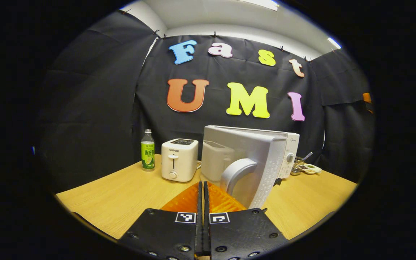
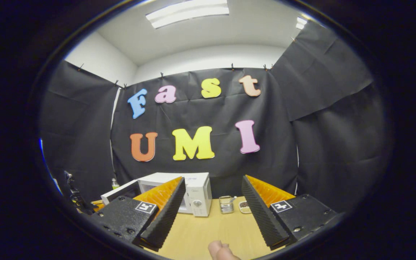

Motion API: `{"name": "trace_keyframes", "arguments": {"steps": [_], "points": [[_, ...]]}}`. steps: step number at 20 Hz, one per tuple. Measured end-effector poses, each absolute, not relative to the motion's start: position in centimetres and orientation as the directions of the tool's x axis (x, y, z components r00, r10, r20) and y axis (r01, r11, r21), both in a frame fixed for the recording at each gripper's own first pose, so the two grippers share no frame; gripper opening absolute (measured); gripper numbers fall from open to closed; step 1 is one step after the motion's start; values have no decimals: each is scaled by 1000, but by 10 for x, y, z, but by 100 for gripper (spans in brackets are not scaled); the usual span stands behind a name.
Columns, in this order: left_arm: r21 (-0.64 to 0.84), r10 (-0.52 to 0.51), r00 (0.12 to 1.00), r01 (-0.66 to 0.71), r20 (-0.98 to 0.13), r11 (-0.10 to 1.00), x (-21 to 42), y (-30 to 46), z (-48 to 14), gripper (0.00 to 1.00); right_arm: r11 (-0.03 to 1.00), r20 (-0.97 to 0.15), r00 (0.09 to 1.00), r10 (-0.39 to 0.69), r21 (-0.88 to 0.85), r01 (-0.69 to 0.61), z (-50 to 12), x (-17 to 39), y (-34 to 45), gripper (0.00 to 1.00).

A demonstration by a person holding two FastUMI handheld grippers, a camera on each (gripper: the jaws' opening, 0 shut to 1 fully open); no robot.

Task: Open the microwave oven with the left hand, put the food in, and close the microwave oven.

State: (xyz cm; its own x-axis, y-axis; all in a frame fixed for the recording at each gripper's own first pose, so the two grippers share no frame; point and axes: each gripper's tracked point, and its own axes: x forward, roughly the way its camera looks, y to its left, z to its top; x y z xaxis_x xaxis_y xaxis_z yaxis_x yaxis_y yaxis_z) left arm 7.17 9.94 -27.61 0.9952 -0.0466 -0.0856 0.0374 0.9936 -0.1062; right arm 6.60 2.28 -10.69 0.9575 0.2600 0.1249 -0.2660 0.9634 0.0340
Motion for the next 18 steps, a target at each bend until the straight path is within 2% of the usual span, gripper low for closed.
{"name": "trace_keyframes", "arguments": {"steps": [5,12,18], "points": [[-62,-123,988,117,-99,991,88,59,-283,0,967,113,962,248,26,-252,-103,62,12,99],[-52,-309,944,305,-115,951,126,-9,-294,0,968,76,968,238,66,-243,-108,65,-17,99],[-32,-387,913,386,-126,922,161,-54,-298,0,967,91,967,236,80,-244,-101,72,-31,100]]}}
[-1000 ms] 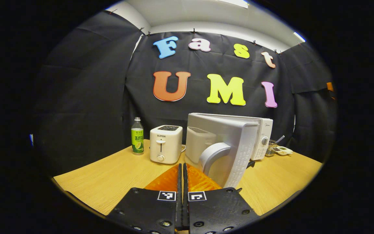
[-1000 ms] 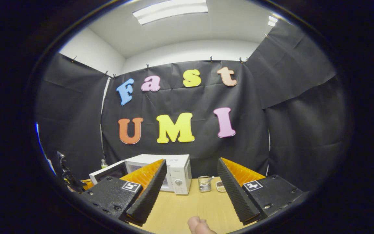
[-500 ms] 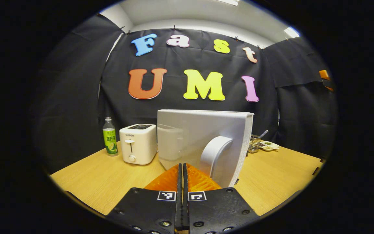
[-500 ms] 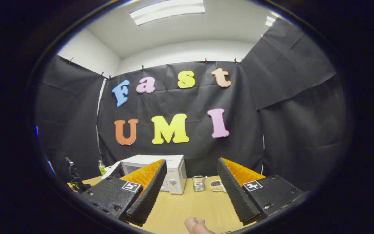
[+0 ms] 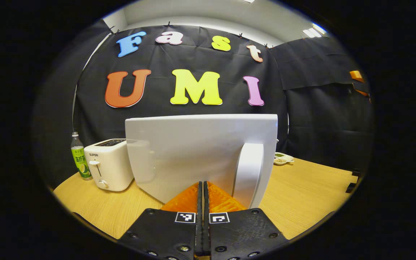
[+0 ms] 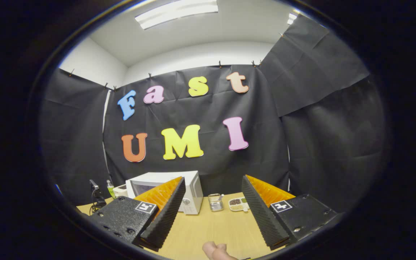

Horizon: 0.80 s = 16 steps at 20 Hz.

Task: Open the microwave oven with the left hand, put the food in, and close the microwave oven.

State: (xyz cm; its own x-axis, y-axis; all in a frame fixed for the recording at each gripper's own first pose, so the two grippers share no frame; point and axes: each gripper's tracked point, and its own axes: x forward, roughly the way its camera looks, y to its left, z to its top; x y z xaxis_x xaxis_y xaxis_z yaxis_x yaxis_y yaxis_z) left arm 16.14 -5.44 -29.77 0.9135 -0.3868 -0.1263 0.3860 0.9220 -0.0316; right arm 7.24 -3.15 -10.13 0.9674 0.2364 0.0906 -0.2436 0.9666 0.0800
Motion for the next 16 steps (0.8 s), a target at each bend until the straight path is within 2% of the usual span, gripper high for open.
{"name": "trace_keyframes", "arguments": {"steps": [11,15,16], "points": [[-87,-425,894,416,-141,905,228,-124,-290,0,967,88,965,245,47,-250,-107,87,-41,99],[-76,-383,910,376,-156,924,258,-133,-291,0,972,93,970,225,45,-230,-104,90,-46,100],[-87,-379,912,370,-156,925,264,-137,-291,0,973,91,971,222,41,-226,-105,90,-47,89]]}}
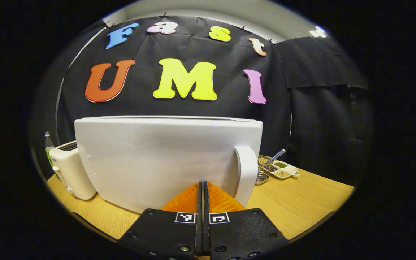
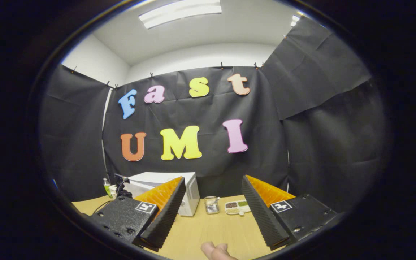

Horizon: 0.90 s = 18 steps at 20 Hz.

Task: Open the microwave oven with the left hand, put the food in, and close the microwave oven.

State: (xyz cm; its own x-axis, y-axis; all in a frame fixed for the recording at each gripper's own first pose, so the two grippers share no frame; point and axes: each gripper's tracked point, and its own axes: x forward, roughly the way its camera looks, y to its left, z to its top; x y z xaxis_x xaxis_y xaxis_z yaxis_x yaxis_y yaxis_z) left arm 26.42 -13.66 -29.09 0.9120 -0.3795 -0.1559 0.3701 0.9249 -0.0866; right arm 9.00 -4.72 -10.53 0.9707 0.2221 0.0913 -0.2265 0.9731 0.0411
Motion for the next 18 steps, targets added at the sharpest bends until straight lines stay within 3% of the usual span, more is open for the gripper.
{"name": "trace_keyframes", "arguments": {"steps": [1,2,4,5,6,7,9,10,11,13,14,15,16,18], "points": [[-101,-381,911,369,-156,924,271,-140,-291,0,974,88,971,221,35,-225,-107,89,-47,89],[-115,-380,911,366,-158,924,277,-143,-292,0,975,84,972,219,32,-222,-107,90,-47,100],[-132,-379,910,360,-167,924,289,-149,-295,0,977,78,975,209,33,-212,-109,92,-48,100],[-126,-365,917,348,-162,929,297,-149,-295,0,977,77,976,206,33,-209,-108,91,-48,89],[-119,-353,921,337,-163,934,305,-152,-297,0,979,74,977,198,27,-200,-105,93,-47,89],[-103,-332,926,318,-179,943,308,-151,-300,0,981,69,979,190,14,-192,-105,93,-48,100],[-75,-309,936,301,-168,951,315,-154,-298,0,983,79,980,183,-10,-183,-96,88,-44,100],[-72,-292,931,283,-219,956,319,-154,-309,0,984,81,980,179,-18,-179,-93,87,-43,100],[-87,-287,935,275,-206,958,312,-152,-300,0,984,78,981,178,-27,-177,-93,82,-41,89],[-105,-283,929,265,-239,958,313,-156,-310,0,984,76,981,179,-36,-176,-91,75,-39,89],[-113,-286,930,266,-231,957,315,-157,-308,0,984,77,981,178,-40,-175,-90,72,-38,100],[-127,-293,927,269,-236,955,314,-157,-309,0,984,77,982,175,-40,-172,-89,67,-38,100],[-136,-299,925,273,-235,952,314,-157,-308,0,985,77,982,173,-40,-171,-87,63,-38,89],[-136,-307,922,282,-237,950,314,-157,-308,0,986,83,983,166,-38,-163,-82,54,-38,89]]}}
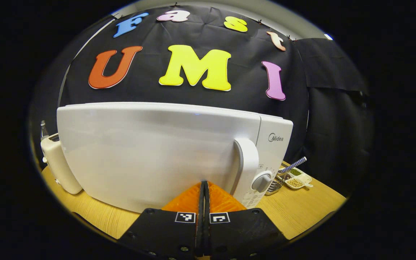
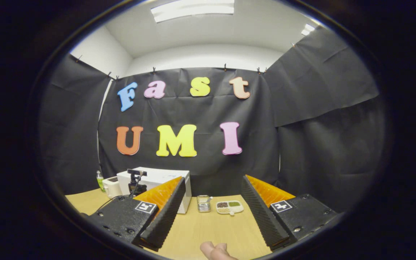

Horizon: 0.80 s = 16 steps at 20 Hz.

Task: Open the microwave oven with the left hand, put the food in, and close the microwave oven.

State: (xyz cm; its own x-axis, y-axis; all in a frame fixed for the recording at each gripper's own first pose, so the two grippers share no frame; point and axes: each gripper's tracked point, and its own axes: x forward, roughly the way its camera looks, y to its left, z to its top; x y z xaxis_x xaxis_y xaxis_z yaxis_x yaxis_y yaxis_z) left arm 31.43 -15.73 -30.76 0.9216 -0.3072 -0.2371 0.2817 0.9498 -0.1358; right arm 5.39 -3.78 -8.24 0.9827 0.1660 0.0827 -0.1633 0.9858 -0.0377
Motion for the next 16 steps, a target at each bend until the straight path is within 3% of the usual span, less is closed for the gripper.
{"name": "trace_keyframes", "arguments": {"steps": [1,8,9,12,13,14,15,16], "points": [[-130,-306,920,281,-245,951,314,-157,-308,0,986,86,983,164,-36,-162,-81,49,-37,100],[-80,-326,893,317,-312,945,262,-145,-314,0,989,70,987,147,-10,-146,-87,35,-45,100],[-79,-314,897,305,-310,949,250,-138,-309,7,990,62,988,140,-8,-140,-91,35,-46,100],[-87,-241,921,225,-305,970,216,-107,-285,96,989,40,988,146,20,-147,-99,32,-44,99],[-101,-220,927,198,-304,975,204,-98,-275,81,989,30,989,146,30,-147,-103,32,-44,99],[-109,-205,933,180,-296,978,190,-91,-263,93,988,21,989,146,39,-147,-106,33,-44,89],[-114,-198,939,173,-281,978,176,-86,-249,94,988,13,989,144,46,-144,-108,32,-43,89],[-109,-186,945,163,-268,981,160,-78,-234,93,989,6,990,139,50,-139,-111,32,-43,99]]}}
